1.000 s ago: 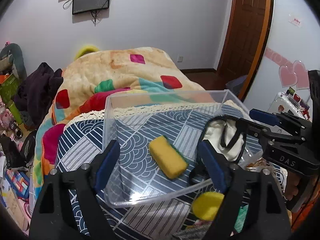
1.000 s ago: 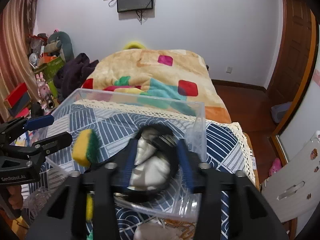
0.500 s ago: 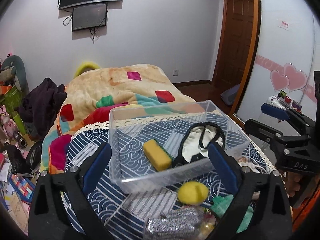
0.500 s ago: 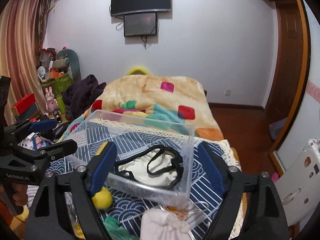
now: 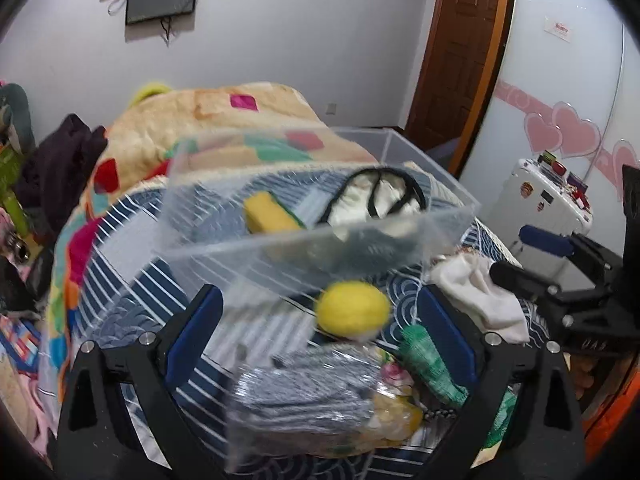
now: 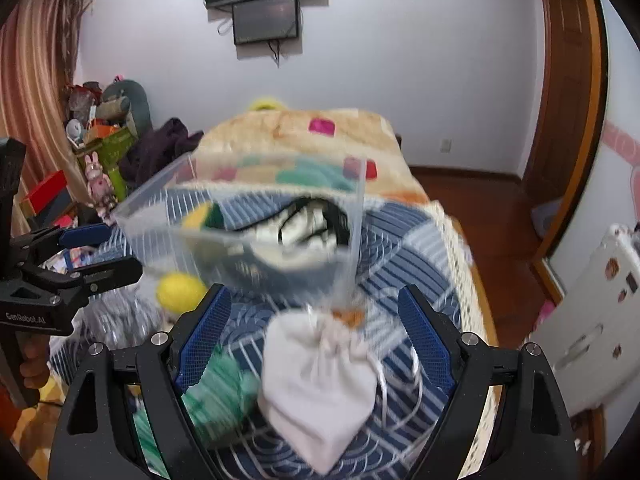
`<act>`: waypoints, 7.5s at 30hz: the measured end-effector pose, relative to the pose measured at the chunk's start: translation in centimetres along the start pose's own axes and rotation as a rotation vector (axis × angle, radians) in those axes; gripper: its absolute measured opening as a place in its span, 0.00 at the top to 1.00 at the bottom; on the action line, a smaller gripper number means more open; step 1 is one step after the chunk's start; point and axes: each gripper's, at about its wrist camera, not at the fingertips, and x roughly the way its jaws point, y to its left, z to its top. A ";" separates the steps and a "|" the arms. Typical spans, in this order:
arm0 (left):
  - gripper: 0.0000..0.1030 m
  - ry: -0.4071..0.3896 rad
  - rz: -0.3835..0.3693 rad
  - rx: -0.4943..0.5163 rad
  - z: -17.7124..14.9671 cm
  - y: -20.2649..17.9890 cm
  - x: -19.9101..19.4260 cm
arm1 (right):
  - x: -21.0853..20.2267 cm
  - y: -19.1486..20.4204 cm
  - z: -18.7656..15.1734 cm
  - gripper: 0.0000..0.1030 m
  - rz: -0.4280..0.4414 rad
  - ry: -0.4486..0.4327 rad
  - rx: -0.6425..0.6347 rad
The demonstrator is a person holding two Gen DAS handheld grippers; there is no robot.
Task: Organize soft objects
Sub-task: 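Grasp the yellow felt ball with the left tool while the right tool grasps the white drawstring pouch, then place the felt ball into the box with the left tool while the right tool places the pouch, then grasp the bagged silver scrubber with the left tool while the right tool grasps the green knit glove, then drop the scrubber into the box with the left tool while the right tool drops the glove in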
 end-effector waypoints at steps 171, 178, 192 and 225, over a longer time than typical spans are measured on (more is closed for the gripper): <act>0.44 -0.210 0.118 0.006 1.4 3.8 -4.6 | -0.2 1.9 3.0 0.79 0.086 -0.152 0.014; 0.44 -0.202 0.154 0.029 4.0 4.4 -2.1 | 1.9 2.7 5.5 0.79 0.057 -0.169 -0.013; 0.44 -0.105 0.175 0.043 5.6 4.8 3.5 | 7.5 4.4 6.7 0.79 0.090 -0.030 -0.039; 0.06 -0.160 0.088 0.056 3.9 2.6 -3.2 | 1.7 3.9 6.0 0.35 0.118 -0.088 -0.109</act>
